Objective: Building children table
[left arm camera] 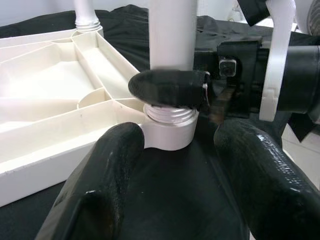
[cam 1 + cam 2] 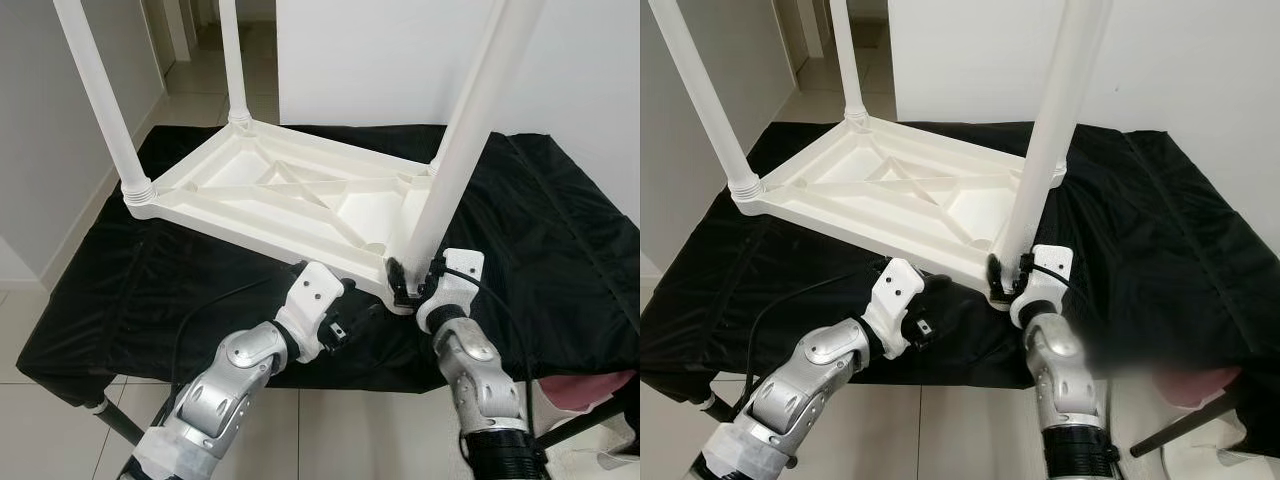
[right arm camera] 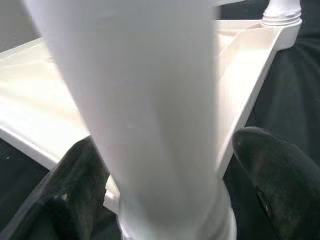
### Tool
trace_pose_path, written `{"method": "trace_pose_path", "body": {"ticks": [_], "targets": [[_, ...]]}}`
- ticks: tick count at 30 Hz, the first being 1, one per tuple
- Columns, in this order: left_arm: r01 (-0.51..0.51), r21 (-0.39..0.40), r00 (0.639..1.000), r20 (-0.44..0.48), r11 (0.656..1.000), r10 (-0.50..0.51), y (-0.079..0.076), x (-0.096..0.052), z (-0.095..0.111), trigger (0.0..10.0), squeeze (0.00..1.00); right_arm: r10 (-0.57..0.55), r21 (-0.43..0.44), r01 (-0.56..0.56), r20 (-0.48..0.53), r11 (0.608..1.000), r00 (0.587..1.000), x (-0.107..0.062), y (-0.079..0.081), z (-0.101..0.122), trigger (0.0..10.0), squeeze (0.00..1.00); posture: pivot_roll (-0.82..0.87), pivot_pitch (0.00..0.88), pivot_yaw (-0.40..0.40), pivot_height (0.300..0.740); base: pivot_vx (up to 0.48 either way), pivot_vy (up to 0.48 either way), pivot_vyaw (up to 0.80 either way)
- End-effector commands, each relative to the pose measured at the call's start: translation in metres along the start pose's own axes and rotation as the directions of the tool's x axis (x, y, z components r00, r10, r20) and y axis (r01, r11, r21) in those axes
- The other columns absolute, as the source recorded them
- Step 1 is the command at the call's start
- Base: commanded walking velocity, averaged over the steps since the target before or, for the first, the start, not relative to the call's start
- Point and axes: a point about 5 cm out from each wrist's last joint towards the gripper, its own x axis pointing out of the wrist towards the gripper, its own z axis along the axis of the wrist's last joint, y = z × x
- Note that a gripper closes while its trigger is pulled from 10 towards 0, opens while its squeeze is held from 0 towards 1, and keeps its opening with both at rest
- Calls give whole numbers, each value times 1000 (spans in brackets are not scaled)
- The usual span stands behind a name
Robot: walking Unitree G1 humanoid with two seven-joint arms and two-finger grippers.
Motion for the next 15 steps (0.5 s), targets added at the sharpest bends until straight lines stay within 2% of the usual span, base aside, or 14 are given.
{"method": "trace_pose_path", "body": {"ticks": [1,2,3,5,6,9,11,15], "targets": [[70,5,997,-10,998,-70,-6,-1,-1,10000,0,40,-6,-40,-2,999,999,-1,-3,-2,10000,0,-44,20,6,740,0,0,0],[73,5,997,-13,997,-73,-6,-1,-2,10000,0,109,-56,-109,-5,993,994,-1,-11,1,10000,0,-46,20,7,740,0,0,0],[73,5,997,-13,997,-73,-6,-1,-2,10000,0,109,-56,-109,-5,993,994,-1,-11,1,10000,0,-46,20,7,740,0,0,0],[81,9,997,-15,997,-81,-7,0,-2,10000,0,216,-151,-218,-27,964,976,0,-23,7,10000,0,-50,18,9,740,0,0,0],[81,9,997,-15,997,-81,-7,0,-2,10000,0,216,-151,-218,-27,964,976,0,-23,7,10000,0,-50,18,9,740,0,0,0],[89,14,996,-13,996,-89,-8,1,-1,10000,0,294,-198,-303,-75,932,953,7,-33,10,10000,0,-52,17,8,740,0,0,0],[88,15,996,-12,996,-88,-8,1,-1,10000,0,350,-223,-363,-99,905,932,10,-34,11,10000,0,-51,17,7,740,0,0,0],[86,16,996,-11,996,-86,-7,2,0,10000,0,401,-222,-419,-122,881,908,13,-32,11,10000,0,-48,19,5,740,0,0,0]]}}
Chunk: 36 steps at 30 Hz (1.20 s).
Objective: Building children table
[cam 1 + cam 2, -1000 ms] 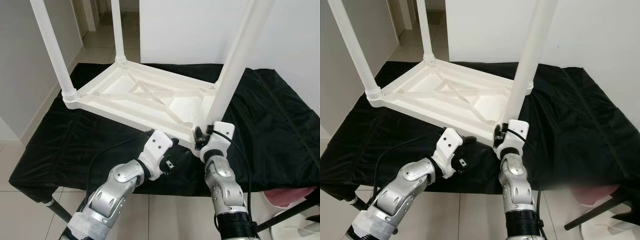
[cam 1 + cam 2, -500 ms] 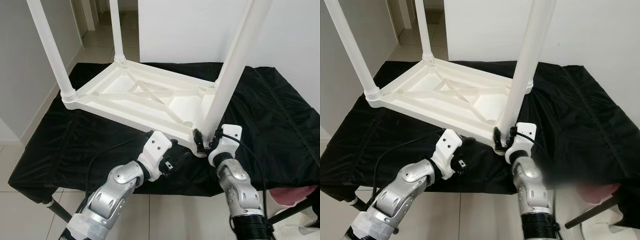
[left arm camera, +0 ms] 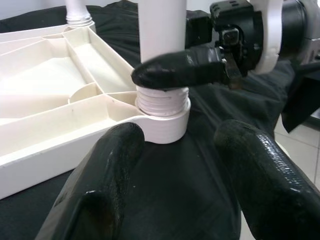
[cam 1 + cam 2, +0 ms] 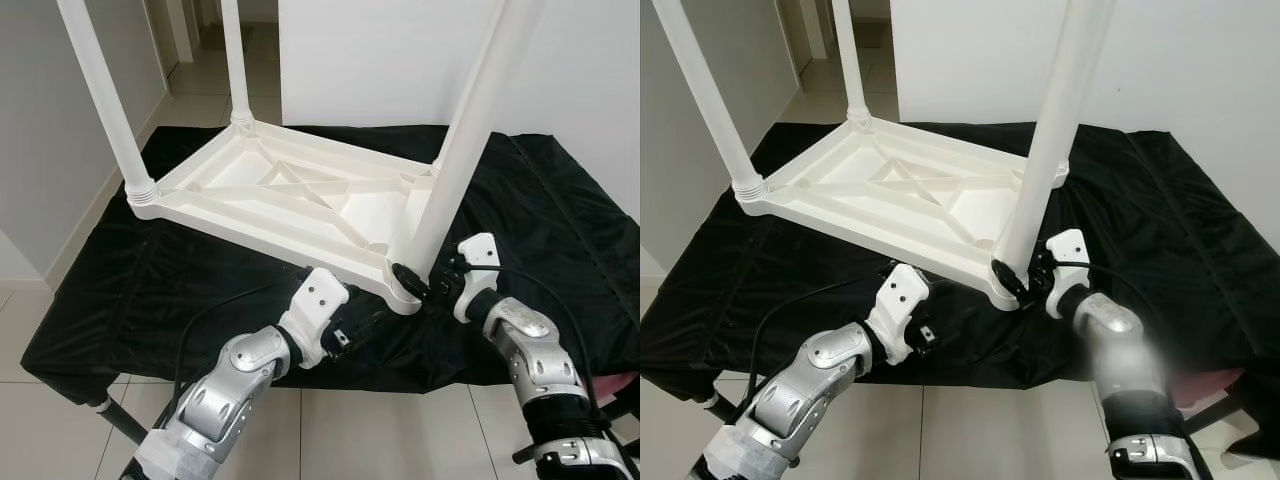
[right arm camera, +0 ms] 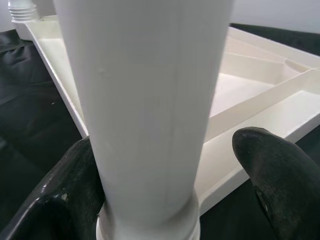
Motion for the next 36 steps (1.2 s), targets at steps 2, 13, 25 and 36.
{"method": "trace_pose_path", "body": {"ticks": [2,13,25,36], "targets": [[72,12,997,0,997,-72,-4,1,2,10000,0,66,-20,-66,-21,998,998,5,3,-2,7961,0,-47,19,6,740,0,0,0],[44,17,999,5,999,-44,-1,1,3,10000,0,183,-47,-185,-42,982,982,16,3,-5,0,0,-28,24,-5,740,0,0,0],[44,15,999,4,999,-44,-1,1,4,10000,0,72,-16,-73,-50,997,996,13,1,-12,10000,0,-33,35,1,740,0,0,0],[49,11,999,0,999,-49,-2,1,2,10000,0,-74,4,75,-13,997,997,15,17,-11,10000,0,-38,37,-1,740,0,0,0]]}}
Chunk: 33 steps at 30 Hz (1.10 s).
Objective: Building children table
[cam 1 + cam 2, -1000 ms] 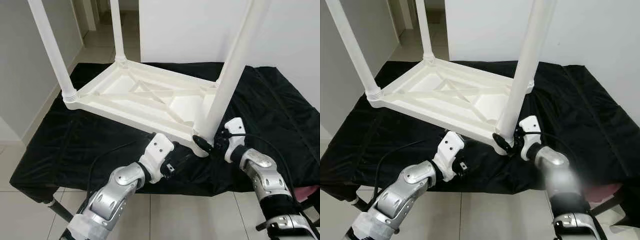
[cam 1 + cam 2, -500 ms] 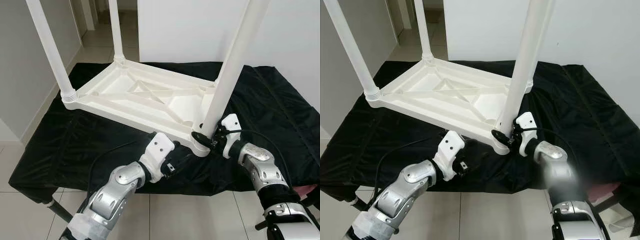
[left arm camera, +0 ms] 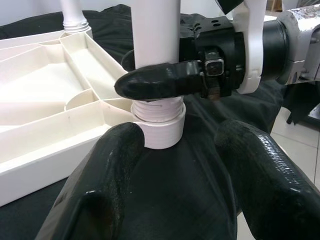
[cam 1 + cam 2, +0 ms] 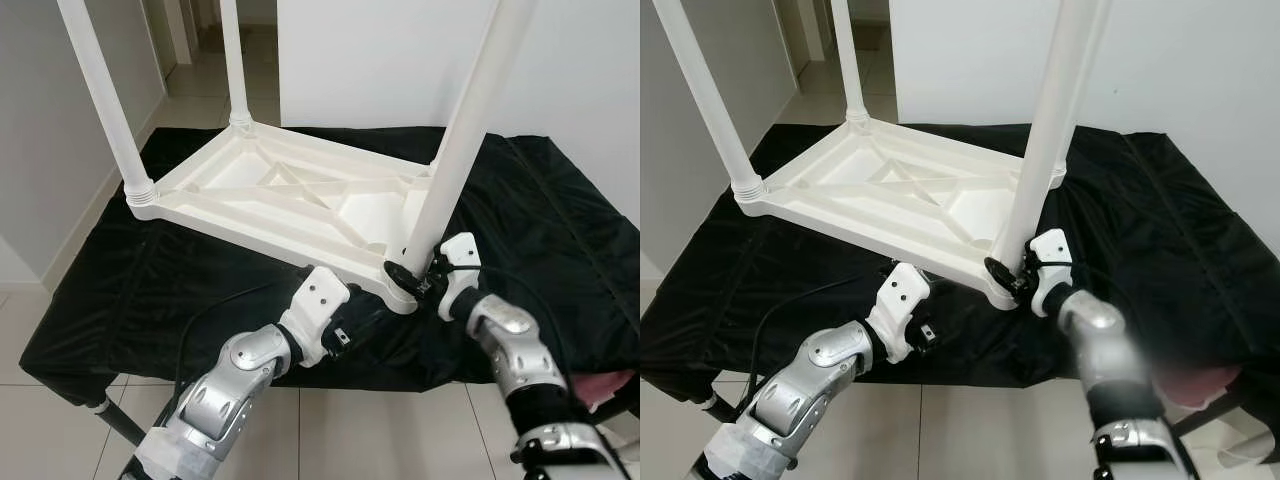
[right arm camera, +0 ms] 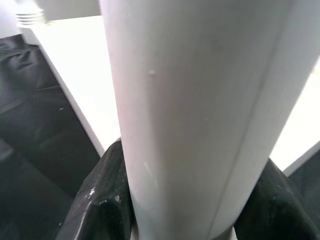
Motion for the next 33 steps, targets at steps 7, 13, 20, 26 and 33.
{"method": "trace_pose_path", "body": {"ticks": [7,13,20,26,33], "targets": [[49,1,999,-4,999,-49,-5,-1,0,10000,0,-134,60,136,-41,989,990,-2,8,-6,10000,0,-38,37,-1,740,0,0,0],[47,-3,999,-9,999,-47,-5,-2,-1,10000,0,-334,83,336,-35,938,942,-2,20,-5,10000,0,-31,47,-6,740,0,0,0],[45,6,999,-10,999,-45,-5,-2,-1,10000,0,-504,219,502,-48,837,862,3,44,0,10000,0,-18,35,-13,740,0,0,0],[44,11,999,-11,999,-44,-5,-2,-1,10000,0,-529,272,522,-55,808,847,5,53,3,10000,0,-15,28,-13,740,0,0,0],[45,11,999,-9,999,-45,-5,-1,-1,10000,0,-494,262,486,-39,834,868,5,54,7,10000,1000,-19,20,-14,740,0,0,0]]}}
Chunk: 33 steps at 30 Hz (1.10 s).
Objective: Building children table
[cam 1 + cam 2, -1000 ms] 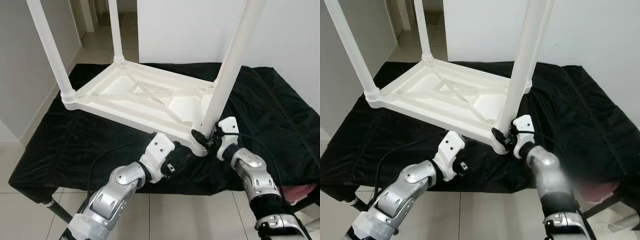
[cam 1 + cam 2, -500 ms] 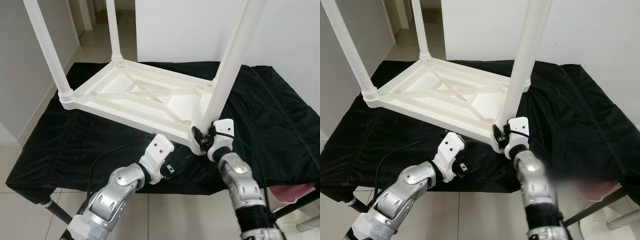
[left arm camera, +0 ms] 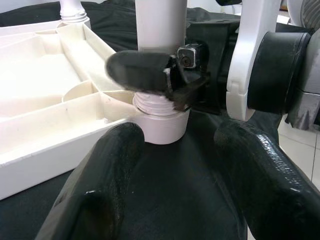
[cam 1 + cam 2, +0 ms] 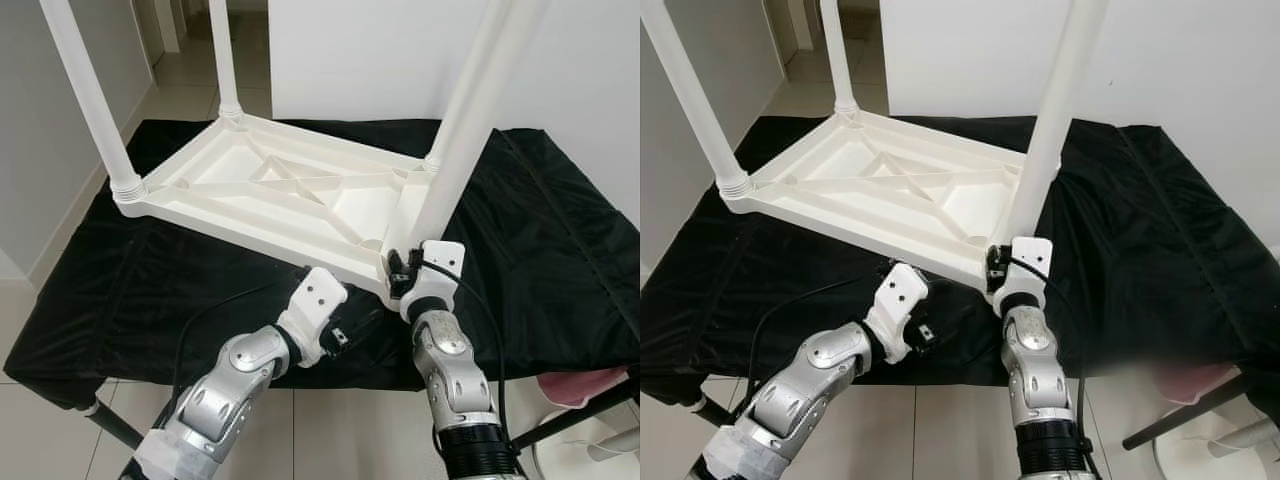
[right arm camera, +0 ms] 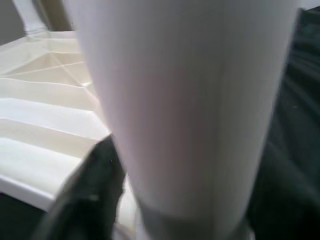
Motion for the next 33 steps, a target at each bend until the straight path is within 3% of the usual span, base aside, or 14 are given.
{"method": "trace_pose_path", "body": {"ticks": [1,10,11,12,13,15,18,21,24,26,27,28,33], "targets": [[49,12,999,0,999,-49,-4,0,1,10000,0,10,5,-10,-27,1000,1000,-2,-1,-5,10000,1000,-19,20,-14,740,0,0,0],[48,6,999,4,999,-48,-6,1,1,10000,0,156,-50,-156,-5,986,988,-1,-12,9,10000,1000,-20,22,-17,740,0,0,0],[47,6,999,3,999,-47,-6,0,1,10000,0,199,-65,-200,-12,978,980,-2,-18,11,10000,922,-20,22,-17,740,0,0,0],[47,6,999,3,999,-47,-6,0,1,10000,0,199,-65,-200,-12,978,980,-2,-18,11,10000,922,-20,22,-17,740,0,0,0],[47,5,999,2,999,-47,-6,-1,1,10000,0,242,-79,-243,-23,967,970,-3,-25,13,10000,0,-19,24,-15,740,0,0,0],[49,4,999,-2,999,-49,-6,-3,0,10000,0,328,-115,-330,-39,937,944,-4,-35,15,10000,0,-23,26,-11,740,0,0,0],[50,4,999,-3,999,-50,-6,-3,0,10000,0,357,-128,-359,-44,924,933,-3,-37,16,10000,0,-23,26,-11,740,0,0,0],[59,8,998,-5,998,-59,-7,-2,0,10000,0,482,-196,-488,-78,851,872,2,-42,19,10000,0,-30,22,-6,740,0,0,0],[60,11,998,-5,998,-60,-6,-1,0,10000,0,515,-217,-523,-96,824,852,4,-44,20,10000,0,-29,21,-6,740,0,0,0],[59,12,998,-3,998,-59,-5,0,1,10000,0,580,-238,-595,-134,768,803,9,-43,19,10000,0,-30,16,-6,740,0,0,0],[59,12,998,-3,998,-59,-5,0,1,10000,0,580,-238,-595,-134,768,803,9,-43,19,10000,0,-30,16,-6,740,0,0,0],[60,13,998,-1,998,-60,-5,0,1,10000,0,603,-249,-621,-153,743,783,13,-43,20,10000,0,-29,14,-7,740,0,0,0],[60,15,998,0,998,-60,-5,1,1,10000,0,636,-259,-660,-182,705,750,20,-42,19,10000,0,-26,7,-10,740,0,0,0]]}}
